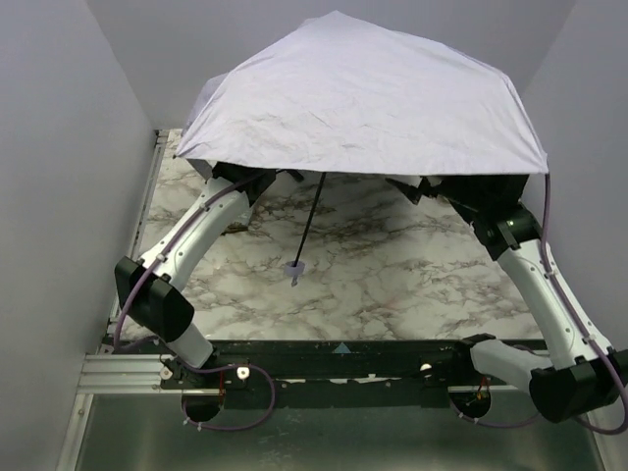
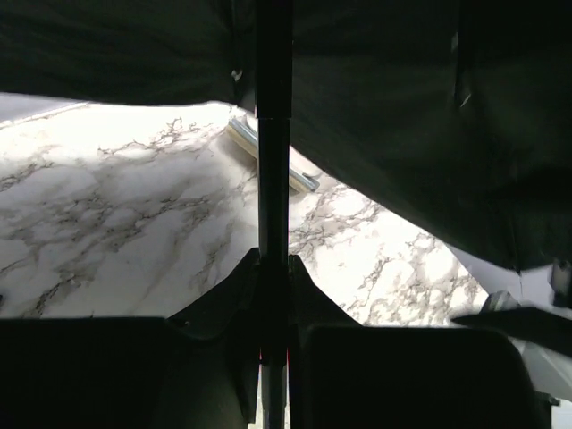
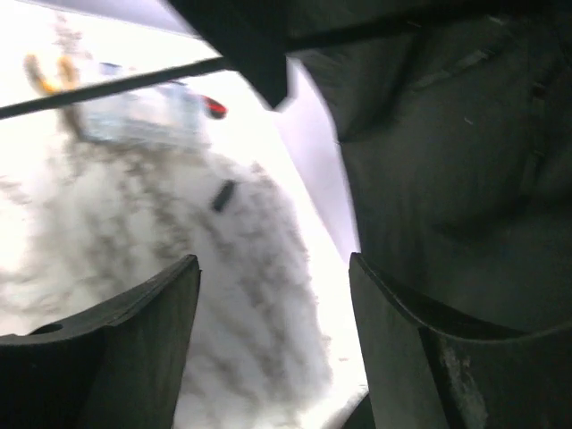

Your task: Open the umbrella

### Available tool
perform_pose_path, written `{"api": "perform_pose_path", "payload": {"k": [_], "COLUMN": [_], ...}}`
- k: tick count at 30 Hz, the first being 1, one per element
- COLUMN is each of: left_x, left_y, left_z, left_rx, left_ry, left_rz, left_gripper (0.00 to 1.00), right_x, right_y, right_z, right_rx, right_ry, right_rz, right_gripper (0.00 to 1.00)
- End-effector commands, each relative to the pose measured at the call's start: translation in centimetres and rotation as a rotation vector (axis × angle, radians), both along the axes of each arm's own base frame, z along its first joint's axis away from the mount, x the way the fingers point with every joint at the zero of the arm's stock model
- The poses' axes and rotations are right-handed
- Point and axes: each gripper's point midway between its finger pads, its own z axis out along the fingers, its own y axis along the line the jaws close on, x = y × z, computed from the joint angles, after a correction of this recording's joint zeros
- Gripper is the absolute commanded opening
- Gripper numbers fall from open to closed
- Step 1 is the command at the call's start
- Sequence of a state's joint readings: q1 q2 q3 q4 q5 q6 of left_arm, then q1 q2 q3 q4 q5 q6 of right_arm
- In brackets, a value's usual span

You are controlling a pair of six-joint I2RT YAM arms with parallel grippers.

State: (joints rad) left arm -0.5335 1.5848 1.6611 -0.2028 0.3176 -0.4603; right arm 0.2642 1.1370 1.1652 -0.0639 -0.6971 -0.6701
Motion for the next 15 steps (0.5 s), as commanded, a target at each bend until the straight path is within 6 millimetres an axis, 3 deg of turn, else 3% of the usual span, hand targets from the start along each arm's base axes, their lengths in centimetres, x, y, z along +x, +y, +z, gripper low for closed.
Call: {"api": "perform_pose_path", "payload": {"k": [1, 4, 7, 11, 15], "left_x": [1.5, 1.8, 2.0, 1.7, 1.6], "left_y": [-1.1, -2.3, -3.2, -3.9, -3.1], "left_z": [3.7, 1.8, 0.5, -2.0, -4.1], "left_rx": [-0.042, -0.079, -0.125, -0.148, -0.118], "left_ry": [-0.167, -0.068, 0.012, 0.104, 0.085], "left_rz": [0.032, 0.015, -0.004, -0.02, 0.001], "left_gripper": [0.0, 0.0, 0.0, 0.0, 0.0], "right_x": [-7.3, -11.3, -13.5, -14.1, -13.4], "right_y": [1.3, 1.0, 0.8, 0.4, -0.2], "right_z": [-4.3, -6.9, -7.7, -7.9, -7.4], "right_rx": [0.001, -0.05, -0.053, -0.028, 0.005], "right_ry": [0.252, 0.347, 0.406, 0.46, 0.478], "right_rz": [0.207, 0.287, 0.318, 0.281, 0.19], "right_gripper": [0.72, 0.76, 0.8, 0.8, 0.8]}}
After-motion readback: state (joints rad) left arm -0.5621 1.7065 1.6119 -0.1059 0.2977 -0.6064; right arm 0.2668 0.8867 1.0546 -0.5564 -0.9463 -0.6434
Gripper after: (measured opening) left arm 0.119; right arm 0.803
